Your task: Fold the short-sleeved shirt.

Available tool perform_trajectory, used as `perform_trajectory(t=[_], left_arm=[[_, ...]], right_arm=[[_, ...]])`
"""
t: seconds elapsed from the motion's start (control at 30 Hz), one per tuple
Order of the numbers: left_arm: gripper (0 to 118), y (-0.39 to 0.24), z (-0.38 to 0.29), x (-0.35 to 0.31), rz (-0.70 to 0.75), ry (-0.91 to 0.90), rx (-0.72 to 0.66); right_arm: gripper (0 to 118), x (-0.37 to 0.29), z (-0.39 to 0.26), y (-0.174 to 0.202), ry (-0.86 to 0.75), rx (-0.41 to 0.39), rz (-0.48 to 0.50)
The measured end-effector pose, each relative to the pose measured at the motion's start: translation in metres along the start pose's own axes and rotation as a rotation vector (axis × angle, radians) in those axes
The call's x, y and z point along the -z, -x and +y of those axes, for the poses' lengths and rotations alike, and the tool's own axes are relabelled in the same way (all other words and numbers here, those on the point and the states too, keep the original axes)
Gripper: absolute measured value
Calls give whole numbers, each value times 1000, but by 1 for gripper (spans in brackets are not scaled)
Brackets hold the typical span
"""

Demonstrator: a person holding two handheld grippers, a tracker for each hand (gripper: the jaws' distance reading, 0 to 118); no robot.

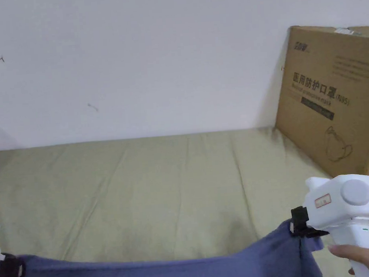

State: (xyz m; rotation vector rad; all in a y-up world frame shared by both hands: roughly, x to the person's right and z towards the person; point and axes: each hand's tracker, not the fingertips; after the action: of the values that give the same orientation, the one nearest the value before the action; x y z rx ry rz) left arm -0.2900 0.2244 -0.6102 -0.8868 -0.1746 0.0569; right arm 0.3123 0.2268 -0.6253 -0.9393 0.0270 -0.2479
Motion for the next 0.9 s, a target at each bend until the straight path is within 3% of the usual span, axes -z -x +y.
perform_trajectory(t=[0.13,0.23,0.6,0.77,0.9], left_arm=[[0,-2,38,-30,15,-87,-9],[0,-4,76,-43,18,-123,-19],[0,-11,224,-72,90,-366,-43],[0,-21,274,-77,121,-483,-41],[0,-27,290,-56,155,-478,-36]], right_arm=[[0,-40,35,16,-109,-63,-40],[0,-58,77,30,-159,-44,-21],[0,-104,232,91,-421,-96,-70],[0,-128,280,126,-553,-147,-143],[0,-122,295,144,-575,-195,-190]])
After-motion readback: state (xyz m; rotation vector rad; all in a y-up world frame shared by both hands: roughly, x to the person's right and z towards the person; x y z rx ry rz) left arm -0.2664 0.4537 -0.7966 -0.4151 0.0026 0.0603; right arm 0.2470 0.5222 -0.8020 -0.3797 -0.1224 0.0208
